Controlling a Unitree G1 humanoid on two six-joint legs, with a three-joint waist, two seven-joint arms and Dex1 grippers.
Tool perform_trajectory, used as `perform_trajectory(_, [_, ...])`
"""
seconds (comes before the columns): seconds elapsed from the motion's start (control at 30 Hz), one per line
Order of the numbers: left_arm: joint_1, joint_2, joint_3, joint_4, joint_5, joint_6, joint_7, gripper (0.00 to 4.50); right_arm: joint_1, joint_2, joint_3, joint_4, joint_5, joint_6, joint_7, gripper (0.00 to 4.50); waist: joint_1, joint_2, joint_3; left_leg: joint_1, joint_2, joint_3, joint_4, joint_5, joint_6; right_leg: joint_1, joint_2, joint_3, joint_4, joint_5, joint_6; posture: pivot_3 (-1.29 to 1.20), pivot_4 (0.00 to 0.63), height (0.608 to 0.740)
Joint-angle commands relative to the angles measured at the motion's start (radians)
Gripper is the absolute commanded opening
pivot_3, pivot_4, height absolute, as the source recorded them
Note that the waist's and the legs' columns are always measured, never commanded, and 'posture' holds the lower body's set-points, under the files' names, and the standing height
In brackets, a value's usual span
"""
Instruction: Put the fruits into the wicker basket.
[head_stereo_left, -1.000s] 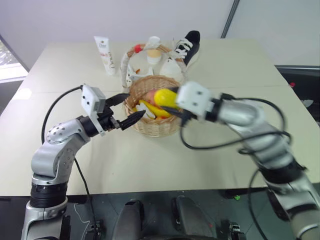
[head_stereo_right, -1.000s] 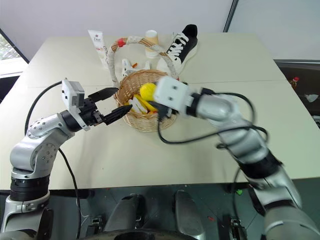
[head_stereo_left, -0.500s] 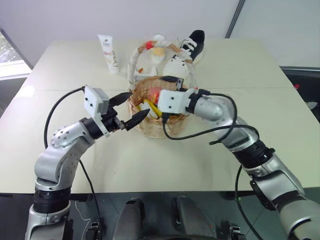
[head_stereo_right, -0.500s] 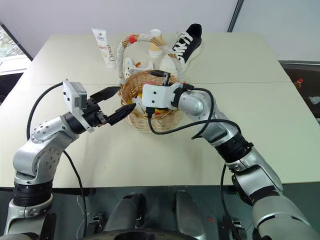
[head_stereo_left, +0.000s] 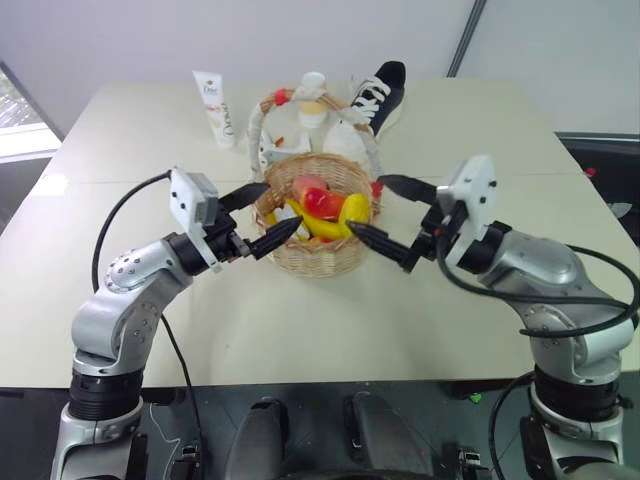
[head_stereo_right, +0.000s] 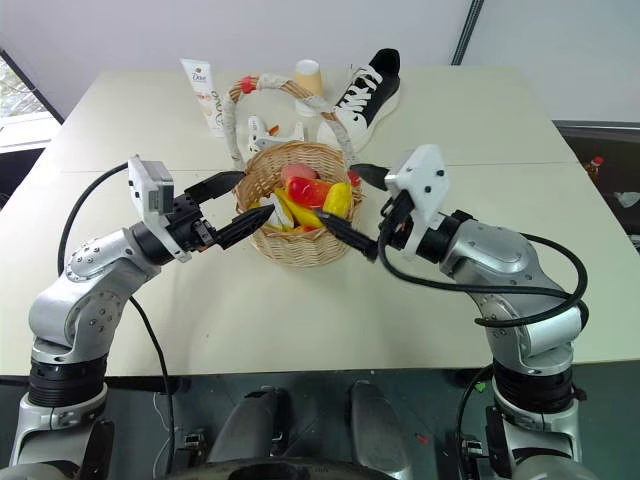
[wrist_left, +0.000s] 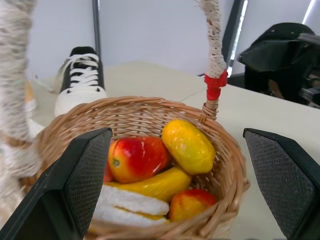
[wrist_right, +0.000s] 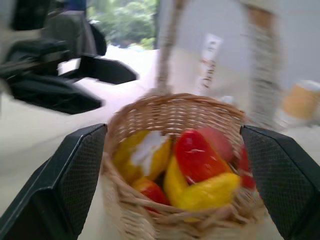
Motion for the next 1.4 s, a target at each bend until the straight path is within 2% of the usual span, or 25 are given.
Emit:
perform_trajectory(0.03, [-0.025,0.002,-0.009,-0.009,-0.012,-0.005,-0.005,4.50,-0.048,0.053,0.020,0.099,-0.069,-0.058,-0.110,4.44,-0.003,0.000,0.000,0.000,0.000,0.000,0.000,0.000,0.000,0.000,0.000,0.000,0.000,0.000,0.000,0.00,0.150,0.740])
perform_trajectory(0.13, [-0.028,-0.004,-0.019,-0.011,-0.012,-0.006,-0.003,4.50,-0.069,0.088,0.063,0.173,-0.099,-0.111,-0.124,4.44,-0.004,0.000,0.000,0.000,0.000,0.000,0.000,0.000,0.000,0.000,0.000,0.000,0.000,0.000,0.000,0.00,0.150,0.740])
perform_trajectory(0.2, [-0.029,-0.009,-0.025,-0.016,-0.012,-0.008,0.001,4.50,-0.086,0.119,0.079,0.229,-0.108,-0.143,-0.130,3.89,-0.006,0.000,0.000,-0.001,-0.001,0.000,-0.001,0.000,0.000,-0.001,0.000,0.000,0.000,0.000,0.000,0.00,0.150,0.740])
perform_trajectory(0.3, [-0.025,-0.013,-0.028,-0.025,-0.014,-0.010,0.009,4.50,-0.096,0.136,0.078,0.262,-0.107,-0.165,-0.137,2.60,-0.008,0.000,0.000,-0.001,-0.001,0.000,-0.001,0.000,0.000,-0.001,-0.001,0.000,0.000,0.000,0.000,0.00,0.150,0.740])
perform_trajectory(0.33, [-0.023,-0.015,-0.028,-0.029,-0.015,-0.010,0.011,4.50,-0.096,0.138,0.077,0.263,-0.104,-0.170,-0.136,1.93,-0.008,0.000,0.000,-0.001,0.000,0.000,-0.001,0.000,0.000,-0.001,-0.001,0.000,0.000,0.000,0.000,0.00,0.150,0.740])
perform_trajectory(0.4, [-0.020,-0.017,-0.029,-0.032,-0.016,-0.011,0.014,4.50,-0.094,0.135,0.076,0.263,-0.101,-0.181,-0.133,0.98,-0.009,0.000,0.000,-0.001,0.000,0.000,-0.001,0.000,0.000,-0.001,-0.001,0.000,0.000,0.000,0.000,0.00,0.150,0.740])
perform_trajectory(0.43, [-0.019,-0.019,-0.031,-0.033,-0.016,-0.011,0.015,4.50,-0.091,0.131,0.071,0.257,-0.099,-0.185,-0.133,0.36,-0.009,0.000,0.000,-0.001,0.000,0.000,-0.001,0.000,0.000,-0.001,-0.001,0.000,0.000,0.000,0.000,0.00,0.150,0.740])
perform_trajectory(0.47, [-0.019,-0.021,-0.034,-0.032,-0.016,-0.013,0.016,4.50,-0.087,0.123,0.066,0.250,-0.102,-0.193,-0.132,0.03,-0.009,0.000,0.000,-0.001,0.000,0.000,-0.001,0.000,0.000,-0.001,-0.001,0.000,0.000,0.000,0.000,0.00,0.150,0.740])
perform_trajectory(0.63, [-0.030,-0.040,-0.050,-0.019,-0.011,-0.020,0.010,4.50,-0.058,0.043,-0.010,0.230,-0.158,-0.231,-0.180,0.03,-0.008,0.000,0.000,-0.002,-0.001,0.000,-0.001,0.000,0.000,-0.001,-0.001,0.000,0.000,0.000,0.000,0.00,0.150,0.740])
perform_trajectory(0.87, [-0.067,-0.073,-0.091,0.035,0.002,-0.036,-0.014,4.50,-0.009,-0.116,-0.274,0.336,-0.234,-0.306,-0.291,0.03,0.013,0.000,0.000,-0.003,-0.003,0.001,-0.001,0.000,0.000,-0.001,-0.002,0.000,-0.002,0.000,0.000,0.00,0.150,0.740])
perform_trajectory(1.1, [-0.097,-0.102,-0.117,0.080,0.017,-0.057,-0.022,4.50,-0.009,-0.124,-0.349,0.492,-0.230,-0.350,-0.338,0.03,-0.008,0.001,0.000,-0.001,-0.001,0.005,-0.001,0.000,0.000,-0.001,0.000,0.002,-0.001,0.000,0.000,0.00,0.150,0.740])
perform_trajectory(1.2, [-0.100,-0.102,-0.115,0.093,0.021,-0.062,-0.026,4.50,0.005,-0.131,-0.362,0.495,-0.219,-0.349,-0.342,1.39,-0.017,0.002,0.001,-0.001,-0.001,0.005,-0.001,0.000,0.000,-0.001,0.001,0.002,0.000,0.000,0.000,0.00,0.150,0.740])
perform_trajectory(1.33, [-0.094,-0.088,-0.102,0.111,0.031,-0.070,-0.032,4.50,0.049,-0.160,-0.408,0.421,-0.226,-0.334,-0.358,3.47,-0.013,0.002,0.001,-0.001,-0.001,0.004,-0.001,0.000,0.000,-0.001,0.001,0.002,0.000,0.000,0.000,0.00,0.150,0.740])
perform_trajectory(1.4, [-0.080,-0.067,-0.081,0.123,0.040,-0.070,-0.027,4.50,0.109,-0.188,-0.454,0.357,-0.191,-0.322,-0.308,3.47,-0.009,0.002,0.001,-0.001,-0.001,0.004,-0.001,0.000,0.000,-0.001,0.000,0.002,-0.001,0.000,0.000,0.00,0.150,0.740])
